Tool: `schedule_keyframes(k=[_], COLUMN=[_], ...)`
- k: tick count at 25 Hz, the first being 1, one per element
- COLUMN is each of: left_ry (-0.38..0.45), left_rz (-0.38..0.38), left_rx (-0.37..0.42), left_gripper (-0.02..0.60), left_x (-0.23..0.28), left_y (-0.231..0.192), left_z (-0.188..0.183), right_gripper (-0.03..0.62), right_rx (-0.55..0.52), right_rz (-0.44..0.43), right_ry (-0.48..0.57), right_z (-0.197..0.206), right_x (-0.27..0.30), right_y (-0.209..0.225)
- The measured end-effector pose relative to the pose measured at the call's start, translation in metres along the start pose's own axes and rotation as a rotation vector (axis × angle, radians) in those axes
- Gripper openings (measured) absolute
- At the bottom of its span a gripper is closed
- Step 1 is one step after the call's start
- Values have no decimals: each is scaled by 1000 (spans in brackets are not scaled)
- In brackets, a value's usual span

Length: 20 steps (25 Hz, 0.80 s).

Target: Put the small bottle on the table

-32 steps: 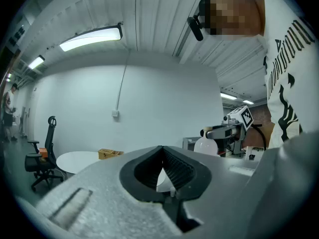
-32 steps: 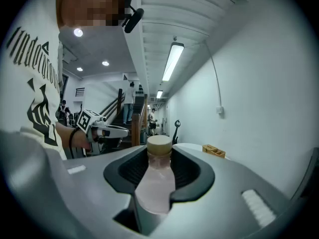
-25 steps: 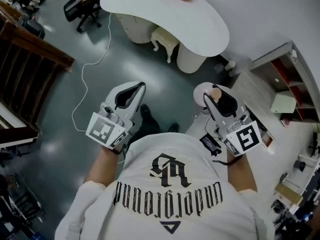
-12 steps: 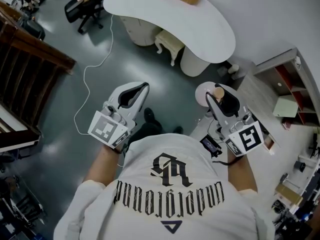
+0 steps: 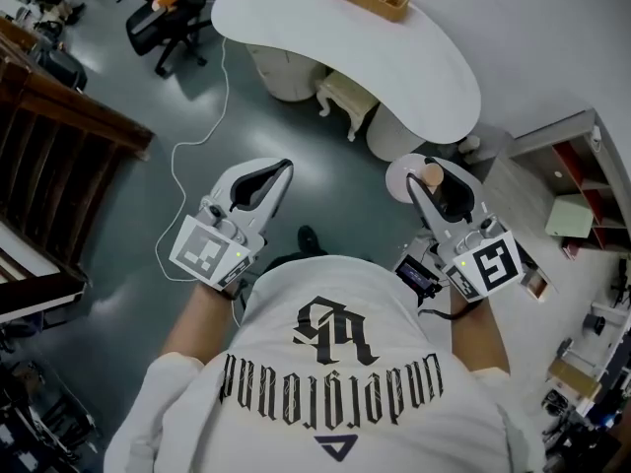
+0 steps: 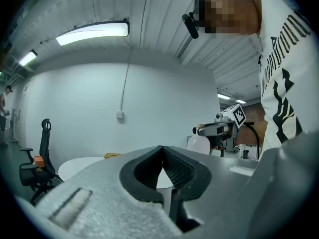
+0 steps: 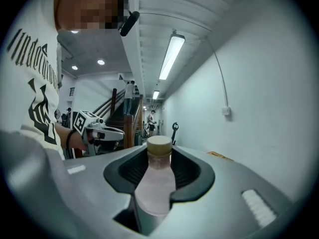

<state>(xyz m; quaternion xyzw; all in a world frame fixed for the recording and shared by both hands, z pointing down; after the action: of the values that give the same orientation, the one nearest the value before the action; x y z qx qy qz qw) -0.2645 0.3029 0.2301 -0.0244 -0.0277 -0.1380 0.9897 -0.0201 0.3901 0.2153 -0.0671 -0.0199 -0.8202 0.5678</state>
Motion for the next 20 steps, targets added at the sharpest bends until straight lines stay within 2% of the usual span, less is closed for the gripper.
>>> schedule_keyframes(k=[11, 20], left_ry=[-3, -1], left_rz=[-2, -35], left_rx=[-24, -30], left_gripper=[8, 8], left_x=[-31, -13], left_y=[-55, -82], left_z=[7, 9], right_gripper=[138, 138], right_rx=[3, 3], right_rz=[11, -9], right_ry=[-14, -12], right_z=[-10, -8], right_x=[62, 96], right_y=[-14, 15])
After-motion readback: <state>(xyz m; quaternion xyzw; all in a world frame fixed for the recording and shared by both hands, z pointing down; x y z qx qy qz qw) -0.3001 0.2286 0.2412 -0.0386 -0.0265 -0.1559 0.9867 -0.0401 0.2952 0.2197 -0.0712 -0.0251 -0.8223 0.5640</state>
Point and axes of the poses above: the fingertips, and each gripper's own axes: x forward along the fingers, y to its right, z out of its underside, the point moved 6 cm from there along -x, backward along the fingers, and after that the axes turned 8 degrees about z, right-handed, at the moved point
